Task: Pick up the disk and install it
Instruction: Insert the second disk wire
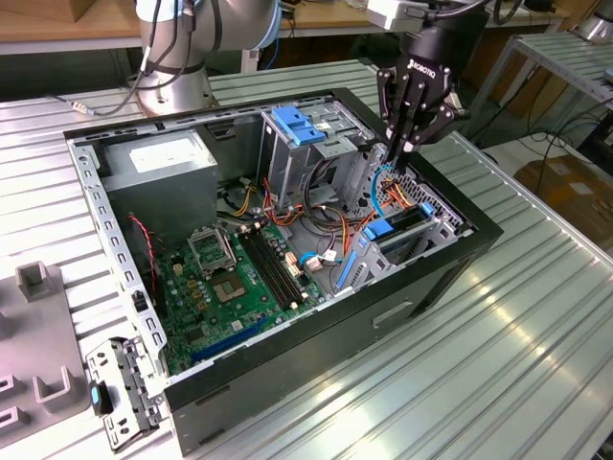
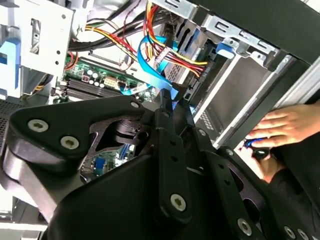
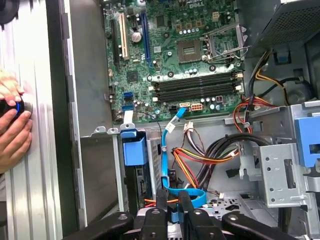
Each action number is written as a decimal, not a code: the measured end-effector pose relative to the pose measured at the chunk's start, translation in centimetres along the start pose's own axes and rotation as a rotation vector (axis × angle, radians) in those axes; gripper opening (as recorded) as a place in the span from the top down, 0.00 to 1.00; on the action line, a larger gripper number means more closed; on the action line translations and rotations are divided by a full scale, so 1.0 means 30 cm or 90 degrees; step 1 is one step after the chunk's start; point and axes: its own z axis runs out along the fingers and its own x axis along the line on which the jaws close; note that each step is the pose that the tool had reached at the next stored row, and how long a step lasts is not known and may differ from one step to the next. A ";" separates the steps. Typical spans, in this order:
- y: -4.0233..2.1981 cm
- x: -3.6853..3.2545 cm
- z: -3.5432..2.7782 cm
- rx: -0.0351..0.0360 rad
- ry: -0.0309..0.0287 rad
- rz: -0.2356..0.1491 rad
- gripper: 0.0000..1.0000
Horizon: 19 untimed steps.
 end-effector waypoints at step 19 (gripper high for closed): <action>-0.030 -0.051 0.059 -0.0036 0.1165 0.009 0.84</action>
